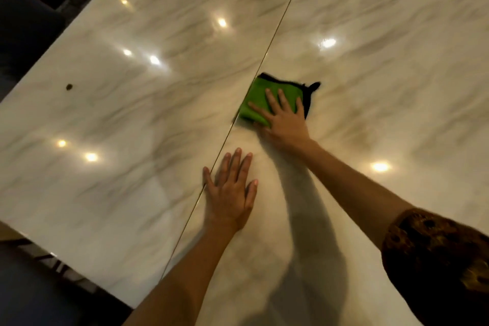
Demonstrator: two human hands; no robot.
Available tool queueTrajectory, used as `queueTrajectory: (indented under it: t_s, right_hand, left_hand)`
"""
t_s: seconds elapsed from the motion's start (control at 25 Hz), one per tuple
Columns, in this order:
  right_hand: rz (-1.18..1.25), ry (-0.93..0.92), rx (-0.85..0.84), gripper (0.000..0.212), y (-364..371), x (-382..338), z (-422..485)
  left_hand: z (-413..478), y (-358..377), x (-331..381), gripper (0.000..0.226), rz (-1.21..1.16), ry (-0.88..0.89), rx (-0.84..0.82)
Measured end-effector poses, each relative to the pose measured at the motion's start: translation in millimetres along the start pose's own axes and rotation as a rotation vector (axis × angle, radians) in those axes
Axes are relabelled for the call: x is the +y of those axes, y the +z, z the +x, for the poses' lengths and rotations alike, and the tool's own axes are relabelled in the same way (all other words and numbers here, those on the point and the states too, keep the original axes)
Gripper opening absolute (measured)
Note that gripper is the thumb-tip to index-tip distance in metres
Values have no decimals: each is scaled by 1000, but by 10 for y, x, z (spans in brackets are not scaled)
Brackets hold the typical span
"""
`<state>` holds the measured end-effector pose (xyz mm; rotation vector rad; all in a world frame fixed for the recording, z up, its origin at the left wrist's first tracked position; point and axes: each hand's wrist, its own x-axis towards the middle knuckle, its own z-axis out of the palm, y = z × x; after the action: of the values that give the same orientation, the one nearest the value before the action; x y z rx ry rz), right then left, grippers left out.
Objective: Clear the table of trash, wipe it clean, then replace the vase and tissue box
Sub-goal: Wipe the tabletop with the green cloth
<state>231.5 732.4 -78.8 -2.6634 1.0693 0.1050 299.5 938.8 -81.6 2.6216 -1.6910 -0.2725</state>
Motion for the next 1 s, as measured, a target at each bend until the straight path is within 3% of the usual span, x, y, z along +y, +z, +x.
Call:
queueTrajectory:
  t_s: [0.12,0.2,0.48,0.68,0.84,1.0]
  right_hand:
    - [-44,-217,-25,60,188,-22,-541]
    - [-51,-225,26,60,84,352,-377]
    - [-41,202,124,52,-389,1424,1078]
    - [13,368,42,53,-604,1397,1754]
    - [3,206,51,52,-453,931,1547]
    - [-29,12,30,55,-189,278,692]
  left_hand:
    - [-39,9,-2,59,11,20,-17]
    - [-37,-10,-1,59,6,28,-18]
    - [-37,53,-19,59,-79,33,9]
    - [-1,103,-48,57,-15,37,38]
    - [4,64,-8,59,-73,26,8]
    - [-4,39,14,60,-70,31,34]
